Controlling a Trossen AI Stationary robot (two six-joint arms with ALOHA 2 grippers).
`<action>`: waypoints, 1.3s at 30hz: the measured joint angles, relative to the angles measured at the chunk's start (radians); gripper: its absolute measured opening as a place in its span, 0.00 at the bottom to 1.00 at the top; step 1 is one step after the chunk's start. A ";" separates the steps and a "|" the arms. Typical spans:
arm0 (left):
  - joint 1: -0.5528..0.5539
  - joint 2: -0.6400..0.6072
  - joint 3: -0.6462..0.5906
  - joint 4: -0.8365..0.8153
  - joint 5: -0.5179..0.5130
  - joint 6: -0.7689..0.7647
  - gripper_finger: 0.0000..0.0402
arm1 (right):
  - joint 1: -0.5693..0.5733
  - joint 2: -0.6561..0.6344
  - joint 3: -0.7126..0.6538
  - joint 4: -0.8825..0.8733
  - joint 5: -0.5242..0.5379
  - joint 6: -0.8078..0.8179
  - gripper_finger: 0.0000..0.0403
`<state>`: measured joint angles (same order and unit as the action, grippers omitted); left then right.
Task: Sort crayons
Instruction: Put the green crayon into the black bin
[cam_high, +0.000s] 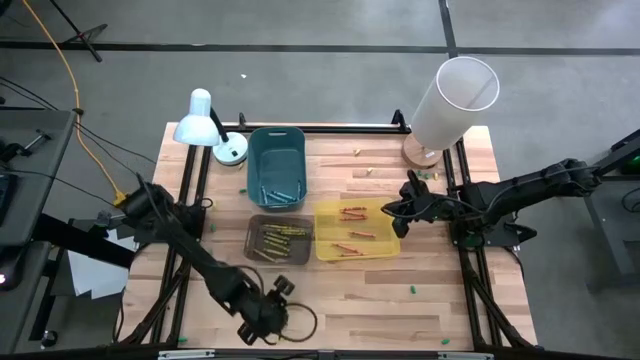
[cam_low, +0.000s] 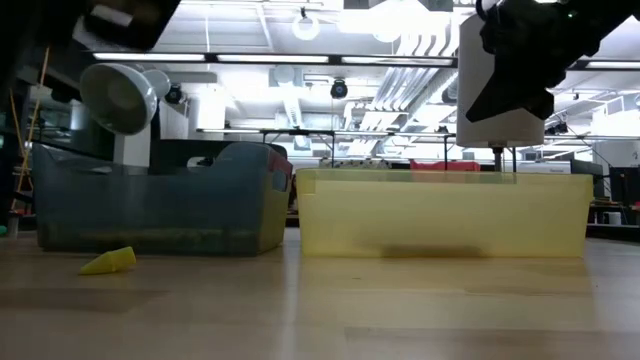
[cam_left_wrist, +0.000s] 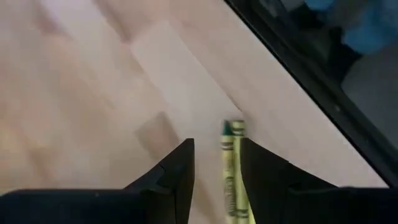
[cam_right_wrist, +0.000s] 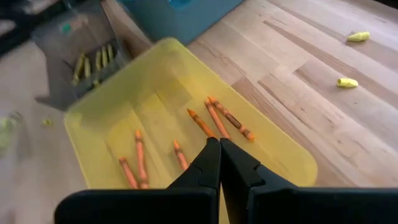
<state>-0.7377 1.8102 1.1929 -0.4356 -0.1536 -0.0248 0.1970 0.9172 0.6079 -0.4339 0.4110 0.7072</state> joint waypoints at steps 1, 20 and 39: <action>-0.003 0.023 0.007 -0.003 0.013 0.000 0.28 | 0.000 0.000 0.000 -0.010 0.000 -0.010 0.00; 0.008 0.093 0.024 -0.048 0.039 -0.123 0.28 | 0.000 0.000 0.000 -0.053 0.005 -0.034 0.00; 0.044 0.125 0.020 -0.065 0.066 -0.107 0.28 | 0.000 0.000 0.000 -0.055 0.005 -0.033 0.00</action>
<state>-0.6937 1.9350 1.2125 -0.5010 -0.0874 -0.1320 0.1970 0.9170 0.6075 -0.4892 0.4160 0.6740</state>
